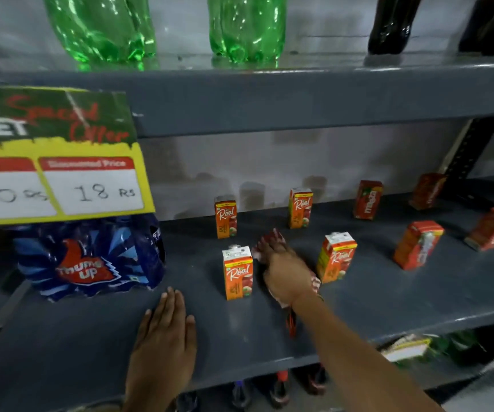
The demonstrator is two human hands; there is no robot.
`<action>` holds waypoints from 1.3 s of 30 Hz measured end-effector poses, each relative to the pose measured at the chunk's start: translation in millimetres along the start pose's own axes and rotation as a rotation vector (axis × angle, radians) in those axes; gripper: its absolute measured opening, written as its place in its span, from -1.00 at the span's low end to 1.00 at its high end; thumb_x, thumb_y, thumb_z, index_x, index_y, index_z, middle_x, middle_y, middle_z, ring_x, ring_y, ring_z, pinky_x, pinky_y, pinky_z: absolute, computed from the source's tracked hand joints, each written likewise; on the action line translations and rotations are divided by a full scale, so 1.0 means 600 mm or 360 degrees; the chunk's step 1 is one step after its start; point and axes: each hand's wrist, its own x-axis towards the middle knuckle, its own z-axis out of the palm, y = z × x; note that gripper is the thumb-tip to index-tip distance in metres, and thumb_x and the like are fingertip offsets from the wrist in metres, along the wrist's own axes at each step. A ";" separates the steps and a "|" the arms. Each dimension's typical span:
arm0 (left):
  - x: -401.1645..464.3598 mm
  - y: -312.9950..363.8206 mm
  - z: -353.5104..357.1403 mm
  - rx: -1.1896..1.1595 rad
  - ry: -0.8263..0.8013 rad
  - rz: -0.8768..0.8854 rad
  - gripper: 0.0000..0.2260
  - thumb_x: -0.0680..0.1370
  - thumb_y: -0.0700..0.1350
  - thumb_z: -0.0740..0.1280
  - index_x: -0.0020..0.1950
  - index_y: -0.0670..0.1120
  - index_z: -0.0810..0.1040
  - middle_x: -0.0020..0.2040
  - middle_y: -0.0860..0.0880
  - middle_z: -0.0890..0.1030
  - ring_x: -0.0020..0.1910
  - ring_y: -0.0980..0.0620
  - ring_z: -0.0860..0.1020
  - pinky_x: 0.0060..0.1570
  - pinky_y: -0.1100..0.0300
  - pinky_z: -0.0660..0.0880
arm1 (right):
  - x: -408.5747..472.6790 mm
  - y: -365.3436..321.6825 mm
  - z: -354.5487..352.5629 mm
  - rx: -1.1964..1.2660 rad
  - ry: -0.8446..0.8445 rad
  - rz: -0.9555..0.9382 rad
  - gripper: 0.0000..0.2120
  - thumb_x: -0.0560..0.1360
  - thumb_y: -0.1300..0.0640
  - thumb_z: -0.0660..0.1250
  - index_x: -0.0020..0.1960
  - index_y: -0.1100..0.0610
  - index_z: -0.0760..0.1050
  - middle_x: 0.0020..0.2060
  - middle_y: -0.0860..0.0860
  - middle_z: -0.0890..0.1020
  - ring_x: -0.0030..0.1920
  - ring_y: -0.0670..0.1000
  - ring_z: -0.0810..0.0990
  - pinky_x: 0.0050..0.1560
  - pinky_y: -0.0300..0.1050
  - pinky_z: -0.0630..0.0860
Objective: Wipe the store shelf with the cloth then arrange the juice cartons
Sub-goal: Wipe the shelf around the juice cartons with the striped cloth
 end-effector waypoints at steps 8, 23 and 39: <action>-0.014 -0.007 -0.003 -0.0023 -0.0057 0.0083 -0.48 0.62 0.06 -0.16 0.52 -0.14 -0.16 0.58 -0.02 -0.10 0.54 0.09 -0.11 0.49 0.12 -0.17 | -0.199 -0.013 -0.002 -0.0080 0.0078 0.0154 -0.32 0.42 0.24 0.22 0.50 -0.11 0.26 0.54 -0.10 0.27 0.51 0.04 0.26 0.42 0.00 0.37; -0.060 -0.133 -0.054 -0.0006 0.0058 -0.0090 -0.50 0.63 0.04 -0.14 0.53 -0.14 -0.02 0.57 -0.06 0.02 0.54 0.05 -0.03 0.50 0.06 -0.15 | -0.370 -0.127 -0.009 0.1175 0.0286 -0.0059 -0.52 0.53 0.49 0.23 0.19 -0.01 0.61 0.35 -0.08 0.54 0.43 -0.02 0.43 0.45 0.03 0.34; -0.040 -0.193 -0.064 -0.0031 0.0085 -0.0285 -0.48 0.59 0.04 -0.16 0.54 -0.07 -0.12 0.58 0.03 -0.05 0.53 0.13 -0.10 0.50 0.06 -0.17 | 0.104 -0.301 0.066 0.1260 0.0286 0.0245 -0.67 0.57 0.25 0.20 0.28 0.08 0.55 0.24 0.08 0.62 0.29 0.13 0.55 0.36 -0.01 0.42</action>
